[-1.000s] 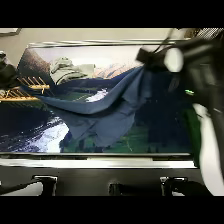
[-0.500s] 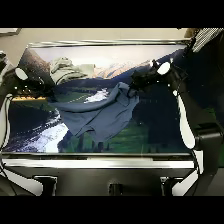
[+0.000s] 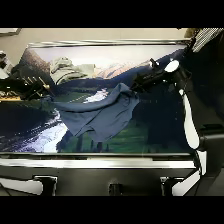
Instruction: Fold the clothes and pants, and hang the long-sleeved shirts on hangers.
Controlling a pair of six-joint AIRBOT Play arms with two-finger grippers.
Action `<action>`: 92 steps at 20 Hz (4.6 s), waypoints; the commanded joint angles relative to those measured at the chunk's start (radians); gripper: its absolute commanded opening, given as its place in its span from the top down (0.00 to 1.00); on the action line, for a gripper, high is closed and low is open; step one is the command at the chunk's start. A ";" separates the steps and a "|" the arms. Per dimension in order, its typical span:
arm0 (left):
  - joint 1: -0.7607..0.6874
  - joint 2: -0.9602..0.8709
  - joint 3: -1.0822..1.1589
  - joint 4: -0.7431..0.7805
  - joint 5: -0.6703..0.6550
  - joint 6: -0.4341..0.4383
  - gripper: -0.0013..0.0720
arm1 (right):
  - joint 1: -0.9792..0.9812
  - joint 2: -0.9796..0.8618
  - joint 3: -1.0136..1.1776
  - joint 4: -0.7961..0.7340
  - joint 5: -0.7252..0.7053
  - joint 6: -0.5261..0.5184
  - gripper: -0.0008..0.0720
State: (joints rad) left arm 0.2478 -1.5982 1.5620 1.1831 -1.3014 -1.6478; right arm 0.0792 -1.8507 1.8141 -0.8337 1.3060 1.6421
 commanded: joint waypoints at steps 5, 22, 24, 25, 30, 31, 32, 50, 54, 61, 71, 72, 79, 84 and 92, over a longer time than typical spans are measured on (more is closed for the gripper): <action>-0.110 0.459 -0.728 -0.362 0.071 0.025 0.28 | -0.007 0.045 0.000 -0.073 0.084 -0.072 0.95; -0.581 0.321 -0.976 -0.578 0.450 -0.088 0.27 | -0.007 0.045 0.000 -0.073 0.143 -0.030 0.95; -0.582 0.314 -0.976 -0.579 0.491 -0.088 0.27 | -0.007 0.045 0.000 -0.072 0.145 -0.029 0.95; -0.582 0.310 -0.976 -0.581 0.510 -0.088 0.27 | -0.007 0.045 0.000 -0.072 0.148 -0.026 0.95; -0.582 0.233 -0.917 -0.582 0.523 -0.050 0.30 | -0.007 0.045 0.000 -0.073 0.163 -0.023 0.95; -0.581 0.216 -0.896 -0.582 0.511 -0.041 0.41 | -0.007 0.045 0.000 -0.072 0.163 -0.023 0.95; -0.581 0.202 -0.872 -0.582 0.501 -0.026 0.59 | -0.007 0.045 0.000 -0.072 0.163 -0.023 0.95; 0.014 0.536 0.331 -0.404 0.028 0.049 0.96 | -0.008 0.802 0.000 -0.343 -0.389 0.152 0.95; 0.163 0.644 0.455 -0.404 0.027 -0.022 0.96 | -0.008 1.033 0.000 -0.571 -0.466 0.303 0.95; 0.269 0.717 0.453 -0.394 0.026 -0.067 0.96 | -0.008 1.104 0.000 -0.679 -0.522 0.410 0.95; 0.196 0.412 0.337 -0.329 -0.045 -0.066 0.96 | -0.007 0.571 0.000 -0.521 -0.512 0.463 0.95; 0.164 0.349 0.294 -0.282 -0.044 -0.043 0.96 | -0.007 0.482 0.000 -0.464 -0.517 0.443 0.95; 0.004 -0.154 0.165 -0.109 0.019 -0.020 0.96 | 0.003 -0.040 0.000 -0.006 -0.552 0.253 0.95; -0.040 -0.274 0.166 -0.109 0.085 -0.012 0.96 | 0.031 -0.117 0.000 0.028 -0.497 0.162 0.87; -0.043 -0.262 0.171 -0.109 0.044 -0.001 0.96 | -0.184 0.043 -0.023 -0.229 0.123 -0.065 0.20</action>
State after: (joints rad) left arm 0.2058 -1.8580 1.7317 1.0725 -1.2308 -1.6512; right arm -0.0338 -1.8622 1.8084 -0.9230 1.1660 1.6669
